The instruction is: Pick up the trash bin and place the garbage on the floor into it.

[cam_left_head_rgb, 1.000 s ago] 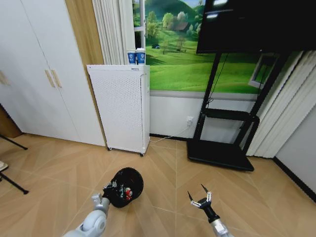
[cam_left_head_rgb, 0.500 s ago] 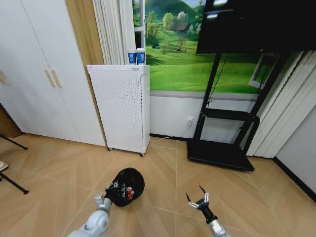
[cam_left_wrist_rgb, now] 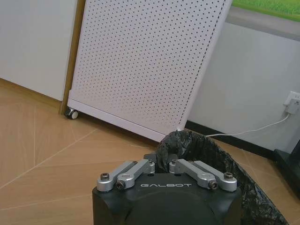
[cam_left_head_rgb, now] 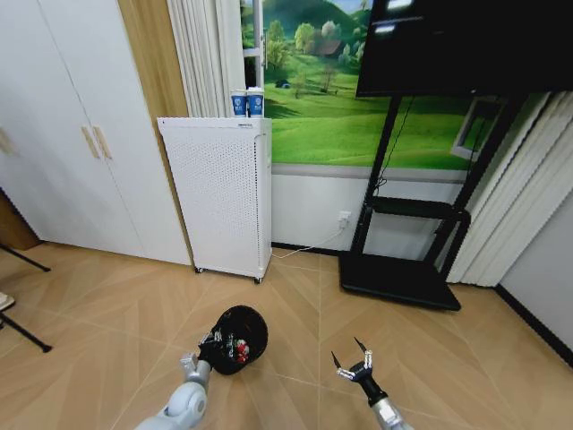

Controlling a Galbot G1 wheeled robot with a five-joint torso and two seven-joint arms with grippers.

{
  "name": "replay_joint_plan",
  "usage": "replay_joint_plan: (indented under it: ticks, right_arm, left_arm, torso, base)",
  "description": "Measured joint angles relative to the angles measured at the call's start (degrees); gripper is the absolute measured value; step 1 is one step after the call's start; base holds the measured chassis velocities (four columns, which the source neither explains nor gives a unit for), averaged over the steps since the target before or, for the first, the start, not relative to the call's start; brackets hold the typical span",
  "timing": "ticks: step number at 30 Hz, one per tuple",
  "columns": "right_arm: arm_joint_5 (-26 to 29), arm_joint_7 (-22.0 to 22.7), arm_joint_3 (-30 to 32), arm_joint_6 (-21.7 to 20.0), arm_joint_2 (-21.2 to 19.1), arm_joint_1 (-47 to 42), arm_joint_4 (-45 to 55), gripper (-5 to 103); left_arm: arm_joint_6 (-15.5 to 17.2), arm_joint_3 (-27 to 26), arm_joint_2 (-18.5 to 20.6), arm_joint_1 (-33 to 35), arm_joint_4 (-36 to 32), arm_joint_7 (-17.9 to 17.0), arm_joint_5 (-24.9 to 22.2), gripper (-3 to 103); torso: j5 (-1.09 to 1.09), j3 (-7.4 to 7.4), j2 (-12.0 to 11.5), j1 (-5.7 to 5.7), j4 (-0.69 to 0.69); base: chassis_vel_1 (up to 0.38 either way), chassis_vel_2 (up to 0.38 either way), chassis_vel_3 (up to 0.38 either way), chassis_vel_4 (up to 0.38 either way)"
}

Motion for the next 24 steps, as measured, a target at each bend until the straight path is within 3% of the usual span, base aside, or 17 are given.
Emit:
replay_joint_plan:
  ticks: [6, 8, 10, 15, 20, 21, 24]
  right_arm:
    - [0.59, -0.10, -1.02, 0.00, 0.43, 0.90, -0.70, 100]
    - [0.86, -0.19, -1.31, 0.00, 0.53, 1.19, -0.87, 100]
    - [1.33, -0.75, -2.06, 0.01, 0.68, 2.08, -1.71, 100]
    - [1.45, -0.88, -2.60, 0.02, 0.94, 2.90, -2.40, 100]
    - [1.44, -0.88, -1.56, 0.03, 0.96, 1.69, -1.39, 100]
    - [1.44, -0.88, -1.56, 0.03, 0.96, 1.69, -1.39, 100]
    - [1.11, -0.80, 1.83, 0.03, 0.70, -0.65, -0.45, 100]
  left_arm:
    - [0.08, 0.09, -0.36, 0.75, 0.01, -0.35, -0.08, 5]
    - [0.10, -0.13, -0.39, 1.24, -0.13, -0.49, -0.08, 10]
    - [0.21, -0.94, -0.15, 3.02, -2.00, -1.61, 0.16, 26]
    - [0.32, -1.71, 0.63, 4.92, -4.23, -2.64, 0.49, 38]
    - [0.54, -2.22, 1.56, 6.13, -5.98, -2.99, 0.64, 59]
    - [0.54, -2.22, 1.56, 6.13, -5.98, -2.99, 0.64, 59]
    - [2.04, -2.32, 2.91, 6.42, -8.50, -4.13, 2.29, 76]
  torso:
    - [0.00, 0.00, 0.00, -0.01, 0.00]
    - [0.00, 0.00, 0.00, 0.00, 0.00]
    - [-0.01, 0.00, 0.00, 0.00, 0.00]
    - [0.00, 0.00, 0.00, 0.00, 0.01]
    - [0.00, 0.00, 0.00, 0.00, 0.01]
    - [0.00, 0.00, 0.00, 0.00, 0.01]
    - [-0.01, 0.00, 0.00, 0.00, -0.02]
  base:
    - [0.000, 0.000, 0.000, 0.000]
    - [0.000, 0.000, 0.000, 0.000]
    - [0.000, 0.000, 0.000, 0.000]
    - [0.000, 0.000, 0.000, 0.000]
    - [0.000, 0.000, 0.000, 0.000]
    - [0.000, 0.000, 0.000, 0.000]
    - [0.000, 0.000, 0.000, 0.000]
